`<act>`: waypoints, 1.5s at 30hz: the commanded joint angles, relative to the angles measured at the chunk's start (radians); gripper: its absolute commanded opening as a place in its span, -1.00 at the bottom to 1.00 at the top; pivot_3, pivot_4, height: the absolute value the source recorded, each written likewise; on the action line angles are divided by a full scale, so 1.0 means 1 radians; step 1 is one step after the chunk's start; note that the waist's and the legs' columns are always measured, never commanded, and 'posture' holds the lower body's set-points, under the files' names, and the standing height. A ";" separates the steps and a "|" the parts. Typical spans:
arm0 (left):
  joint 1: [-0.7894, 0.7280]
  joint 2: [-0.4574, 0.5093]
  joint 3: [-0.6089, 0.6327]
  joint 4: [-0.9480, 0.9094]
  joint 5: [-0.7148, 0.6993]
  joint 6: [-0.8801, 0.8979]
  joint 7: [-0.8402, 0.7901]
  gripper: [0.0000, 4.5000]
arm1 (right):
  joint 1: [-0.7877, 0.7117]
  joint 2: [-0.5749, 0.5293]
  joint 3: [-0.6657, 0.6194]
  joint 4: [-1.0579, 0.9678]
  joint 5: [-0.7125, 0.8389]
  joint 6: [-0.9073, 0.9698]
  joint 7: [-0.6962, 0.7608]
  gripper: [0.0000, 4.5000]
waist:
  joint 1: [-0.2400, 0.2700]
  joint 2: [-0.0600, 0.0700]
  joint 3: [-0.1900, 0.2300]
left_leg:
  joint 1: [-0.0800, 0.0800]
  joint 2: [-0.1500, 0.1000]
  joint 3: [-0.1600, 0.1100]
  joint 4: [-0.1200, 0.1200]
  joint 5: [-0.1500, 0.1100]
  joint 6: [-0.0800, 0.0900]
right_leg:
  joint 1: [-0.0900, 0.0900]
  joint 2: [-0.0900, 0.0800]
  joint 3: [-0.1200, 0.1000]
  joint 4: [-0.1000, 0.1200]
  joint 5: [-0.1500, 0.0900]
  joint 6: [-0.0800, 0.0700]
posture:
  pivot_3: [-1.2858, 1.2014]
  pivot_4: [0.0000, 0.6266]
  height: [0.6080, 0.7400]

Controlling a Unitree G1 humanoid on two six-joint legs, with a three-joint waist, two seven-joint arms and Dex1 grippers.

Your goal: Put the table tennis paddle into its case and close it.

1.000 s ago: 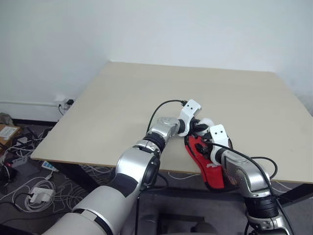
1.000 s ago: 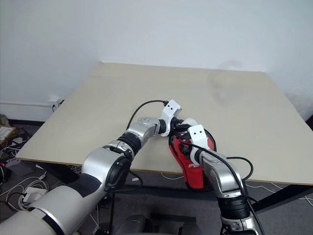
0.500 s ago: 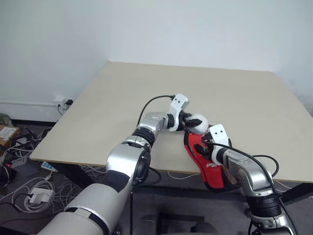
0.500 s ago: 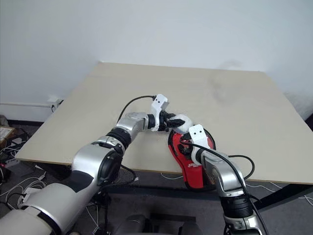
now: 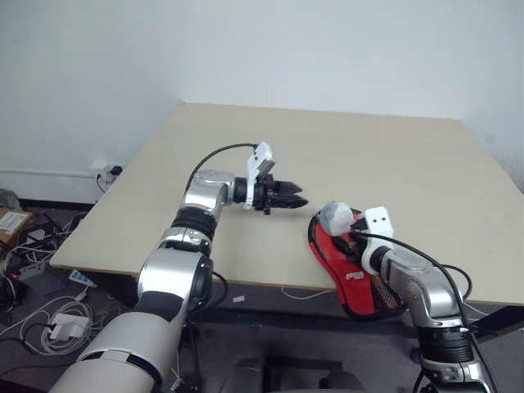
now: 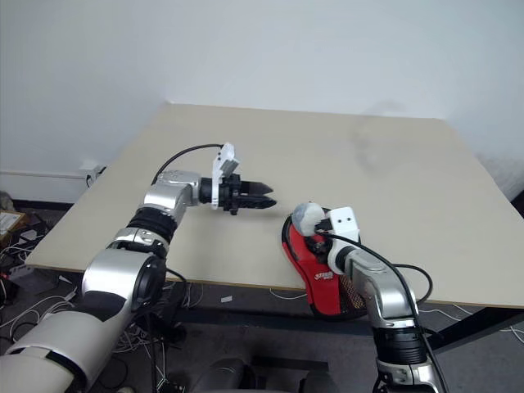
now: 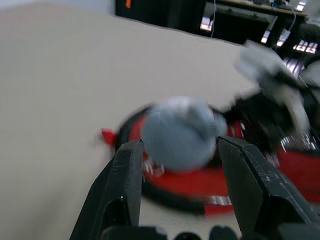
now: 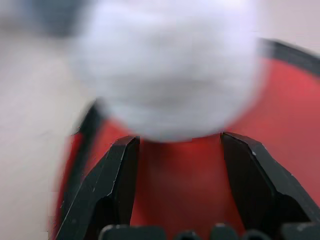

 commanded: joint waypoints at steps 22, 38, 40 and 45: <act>0.391 -0.211 -0.298 -0.550 0.023 0.107 0.488 0.07 | -0.209 -0.222 -0.074 0.059 0.144 -0.001 0.188 0.25 | 0.002 0.003 0.001 | 0.000 0.004 0.002 0.000 0.000 0.001 | 0.002 0.000 0.003 0.000 0.000 0.000 | 0.03 -1.00 0.61; 0.327 -0.302 -0.449 -0.358 0.144 -0.010 0.599 0.07 | -0.317 -0.183 -0.102 0.179 0.268 0.154 0.231 0.25 | 0.009 0.003 0.000 | 0.000 0.002 0.001 0.001 0.000 0.002 | 0.002 -0.001 0.001 -0.001 0.000 0.000 | 0.03 -1.00 0.61; 0.326 -0.303 -0.452 -0.359 0.145 -0.009 0.596 0.07 | -0.328 -0.181 -0.104 0.199 0.289 0.176 0.239 0.25 | 0.009 0.003 0.000 | 0.000 0.002 0.001 0.001 0.000 0.002 | 0.002 -0.002 0.002 -0.001 0.000 0.000 | 0.03 -1.00 0.61; 0.333 -0.292 -0.448 -0.366 0.144 0.005 0.588 0.07 | -0.359 -0.150 -0.126 0.255 0.320 0.205 0.221 0.25 | 0.007 0.004 0.000 | 0.000 0.002 0.002 0.000 0.000 0.002 | 0.002 -0.002 0.002 -0.001 0.000 0.000 | 0.03 -1.00 0.61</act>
